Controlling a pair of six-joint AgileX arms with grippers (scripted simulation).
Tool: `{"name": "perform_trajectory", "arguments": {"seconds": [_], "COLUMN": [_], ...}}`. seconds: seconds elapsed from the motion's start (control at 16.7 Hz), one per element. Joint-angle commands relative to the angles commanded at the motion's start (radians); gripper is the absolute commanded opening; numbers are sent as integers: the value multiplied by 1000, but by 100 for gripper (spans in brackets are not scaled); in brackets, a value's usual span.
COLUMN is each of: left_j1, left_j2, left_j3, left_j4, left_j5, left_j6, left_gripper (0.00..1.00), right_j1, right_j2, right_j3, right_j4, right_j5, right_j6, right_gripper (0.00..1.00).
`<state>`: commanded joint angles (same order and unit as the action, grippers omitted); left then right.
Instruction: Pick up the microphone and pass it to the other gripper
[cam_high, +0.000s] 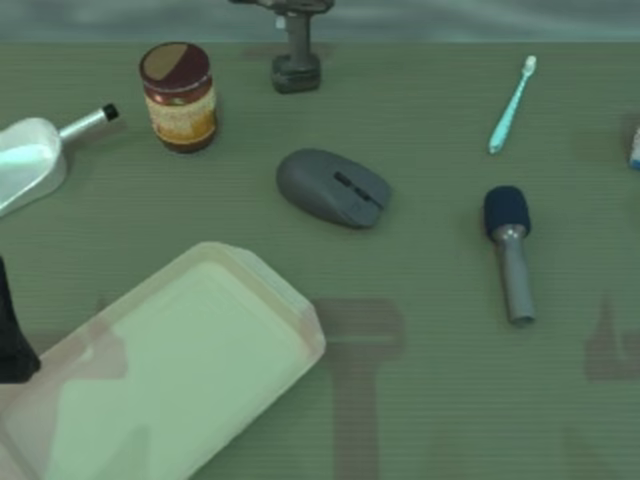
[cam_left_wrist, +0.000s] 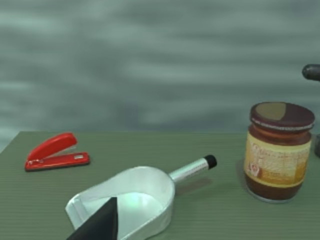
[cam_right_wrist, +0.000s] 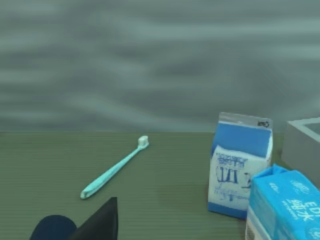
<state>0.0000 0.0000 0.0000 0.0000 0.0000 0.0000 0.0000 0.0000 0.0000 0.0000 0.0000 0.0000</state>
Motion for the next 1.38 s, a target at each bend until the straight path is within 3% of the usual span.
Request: {"name": "perform_trajectory", "arguments": {"seconds": [0.24,0.48,1.38], "left_j1": [0,0,0], "left_j2": [0,0,0], "left_j3": [0,0,0], "left_j4": [0,0,0], "left_j5": [0,0,0], "left_j6": [0,0,0], "left_gripper": [100,100,100], "right_j1": [11,67,376], "right_j2": [31,220,1621], "right_j3": [27,178,1207], "right_j4": [-25,-157,-840], "right_j5": [0,10,77], "right_j6": [9,60,403], "right_gripper": [100,100,100]}}
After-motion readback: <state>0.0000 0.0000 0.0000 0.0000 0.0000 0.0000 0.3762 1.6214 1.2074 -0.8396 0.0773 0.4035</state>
